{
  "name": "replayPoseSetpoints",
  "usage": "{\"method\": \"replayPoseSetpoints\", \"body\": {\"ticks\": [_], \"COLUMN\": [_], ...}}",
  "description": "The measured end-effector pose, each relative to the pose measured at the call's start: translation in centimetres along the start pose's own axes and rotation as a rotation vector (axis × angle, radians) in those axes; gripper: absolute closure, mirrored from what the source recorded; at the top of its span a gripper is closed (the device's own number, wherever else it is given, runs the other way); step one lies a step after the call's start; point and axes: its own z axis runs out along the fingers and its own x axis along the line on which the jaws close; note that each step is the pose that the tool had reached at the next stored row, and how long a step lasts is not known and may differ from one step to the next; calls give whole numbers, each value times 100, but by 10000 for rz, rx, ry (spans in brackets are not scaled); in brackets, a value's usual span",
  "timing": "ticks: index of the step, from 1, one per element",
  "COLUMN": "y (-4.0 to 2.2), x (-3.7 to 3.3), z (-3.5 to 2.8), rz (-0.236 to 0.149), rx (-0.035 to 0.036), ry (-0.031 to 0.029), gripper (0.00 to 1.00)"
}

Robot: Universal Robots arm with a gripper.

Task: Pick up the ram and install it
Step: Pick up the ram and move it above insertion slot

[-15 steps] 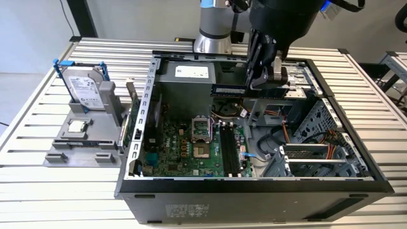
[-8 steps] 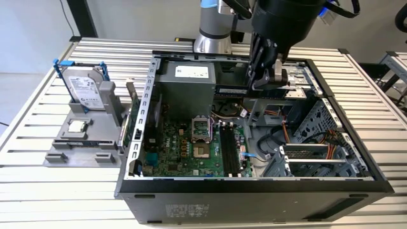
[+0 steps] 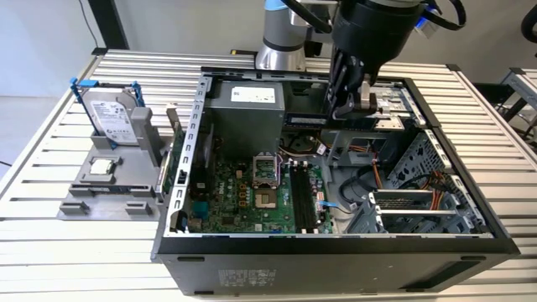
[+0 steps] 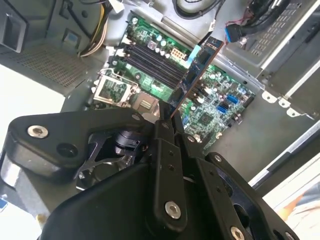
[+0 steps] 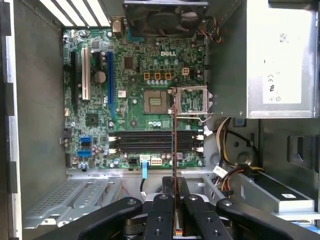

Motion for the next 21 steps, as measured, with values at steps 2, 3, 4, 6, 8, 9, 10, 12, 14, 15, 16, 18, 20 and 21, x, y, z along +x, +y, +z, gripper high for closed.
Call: {"method": "replayPoseSetpoints", "body": {"ticks": [2, 3, 4, 6, 8, 9, 10, 12, 14, 15, 16, 18, 20, 21], "y": [-6, -6, -6, -7, -7, -7, -7, -7, -7, -7, -7, -7, -7, -7], "x": [-1, -1, -1, -1, -1, -1, -1, -1, -1, -1, -1, -1, -1, -1], "z": [5, 5, 5, 5, 5, 6, 5, 5, 5, 5, 5, 5, 5, 6], "rz": [0, 1, 2, 0, -10, -23, -26, -42, -43, -44, -44, -45, -46, -46], "rx": [-1, -1, -2, -3, -4, -4, -5, -5, -6, -6, -5, -5, -5, -6], "ry": [2, 2, 2, 1, 2, 2, 2, 2, 2, 2, 3, 2, 3, 2], "gripper": [100, 100, 100, 100, 100, 100, 100, 100, 100, 100, 100, 100, 100, 100]}}
